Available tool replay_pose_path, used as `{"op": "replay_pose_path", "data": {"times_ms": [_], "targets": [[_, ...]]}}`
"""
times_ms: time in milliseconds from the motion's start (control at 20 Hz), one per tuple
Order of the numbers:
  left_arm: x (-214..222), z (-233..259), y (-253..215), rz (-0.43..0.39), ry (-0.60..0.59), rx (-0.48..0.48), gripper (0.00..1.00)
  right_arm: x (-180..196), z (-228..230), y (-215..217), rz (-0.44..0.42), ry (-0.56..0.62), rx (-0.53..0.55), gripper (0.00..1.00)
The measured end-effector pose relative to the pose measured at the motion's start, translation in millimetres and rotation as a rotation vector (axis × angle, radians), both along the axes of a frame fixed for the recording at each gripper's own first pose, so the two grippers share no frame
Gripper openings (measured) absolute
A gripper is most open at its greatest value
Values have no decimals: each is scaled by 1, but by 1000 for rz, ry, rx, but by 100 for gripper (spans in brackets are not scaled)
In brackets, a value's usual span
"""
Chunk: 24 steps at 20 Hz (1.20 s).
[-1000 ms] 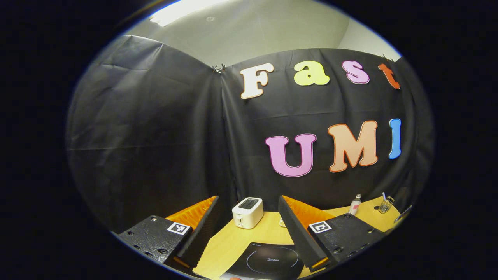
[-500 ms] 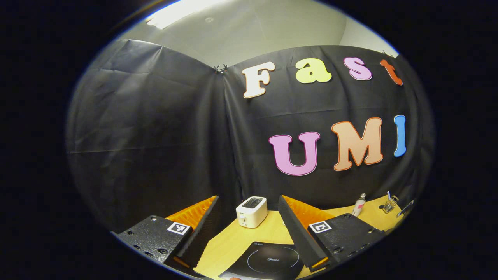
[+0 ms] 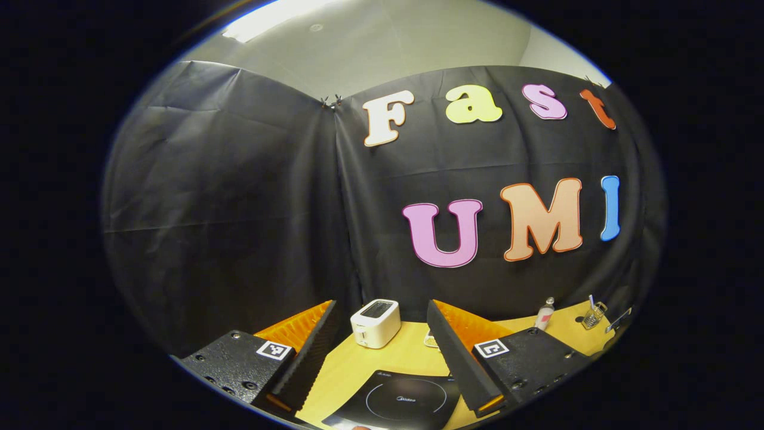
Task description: First push the handle of the pot to place it horizontally, then grasp the pot with both hands and set it on the induction cooktop.
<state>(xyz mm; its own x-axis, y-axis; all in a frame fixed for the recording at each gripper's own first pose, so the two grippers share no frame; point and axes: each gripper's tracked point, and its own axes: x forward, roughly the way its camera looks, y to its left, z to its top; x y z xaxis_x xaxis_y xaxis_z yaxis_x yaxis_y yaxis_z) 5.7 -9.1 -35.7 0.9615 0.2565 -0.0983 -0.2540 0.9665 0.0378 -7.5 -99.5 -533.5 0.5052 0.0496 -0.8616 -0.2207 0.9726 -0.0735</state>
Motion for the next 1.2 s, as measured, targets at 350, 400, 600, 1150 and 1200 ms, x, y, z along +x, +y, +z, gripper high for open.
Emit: {"op": "replay_pose_path", "data": {"times_ms": [350, 400, 600, 1150, 1200], "targets": [[31, -19, -40, -102, 29, -62, 96, -2, 22, -16, -34, -47, 4, 4], [34, -22, -44, -119, 39, -74, 96, 1, 27, -17, -39, -61, 8, 4], [59, -46, -71, -183, 79, -113, 96, 18, 51, -19, -70, -142, 27, 4], [94, -178, -159, -375, 401, -299, 99, 66, 77, 11, -81, -252, 136, 73], [92, -195, -167, -390, 445, -311, 99, 70, 72, 9, -81, -250, 131, 87]]}}
